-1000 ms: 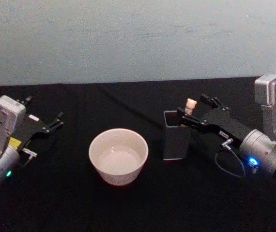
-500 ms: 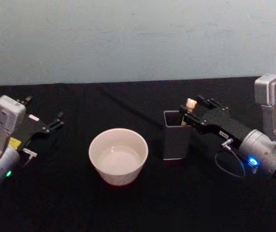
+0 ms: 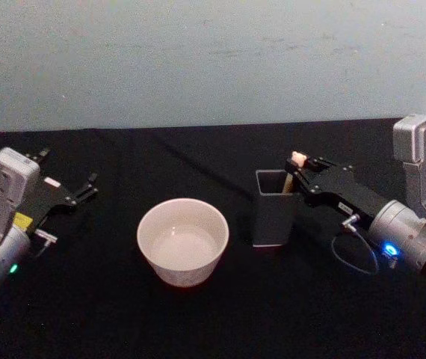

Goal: Pick up the stirring spoon with one hand, stir inside the cup, then place it back in its original position.

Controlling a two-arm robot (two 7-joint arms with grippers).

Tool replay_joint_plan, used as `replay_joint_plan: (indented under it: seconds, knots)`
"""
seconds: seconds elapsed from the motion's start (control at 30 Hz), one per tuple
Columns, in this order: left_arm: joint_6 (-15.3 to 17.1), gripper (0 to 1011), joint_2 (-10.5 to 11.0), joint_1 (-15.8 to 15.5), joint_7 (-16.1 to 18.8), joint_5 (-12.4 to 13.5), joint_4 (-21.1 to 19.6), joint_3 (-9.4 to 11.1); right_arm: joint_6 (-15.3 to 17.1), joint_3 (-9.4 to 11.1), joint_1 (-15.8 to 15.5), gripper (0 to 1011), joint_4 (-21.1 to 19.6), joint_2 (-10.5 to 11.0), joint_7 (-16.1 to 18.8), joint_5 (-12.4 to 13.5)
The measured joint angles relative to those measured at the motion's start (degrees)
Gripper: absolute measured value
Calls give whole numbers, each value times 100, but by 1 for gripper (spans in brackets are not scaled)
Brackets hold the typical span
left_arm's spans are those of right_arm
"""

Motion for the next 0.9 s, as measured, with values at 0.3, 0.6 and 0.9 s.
replay_joint_plan:
  seconds: [0.3,0.6,0.9]
  knots:
    - [0,1001,0,0,0,0,0,0,-1,0,0,224,0,0,0,1]
    - [0,1001,0,0,0,0,0,0,-1,0,0,224,1,0,-1,-1]
    - [0,1002,0,0,0,0,0,0,120,73,-8,224,-58,-21,149,121]
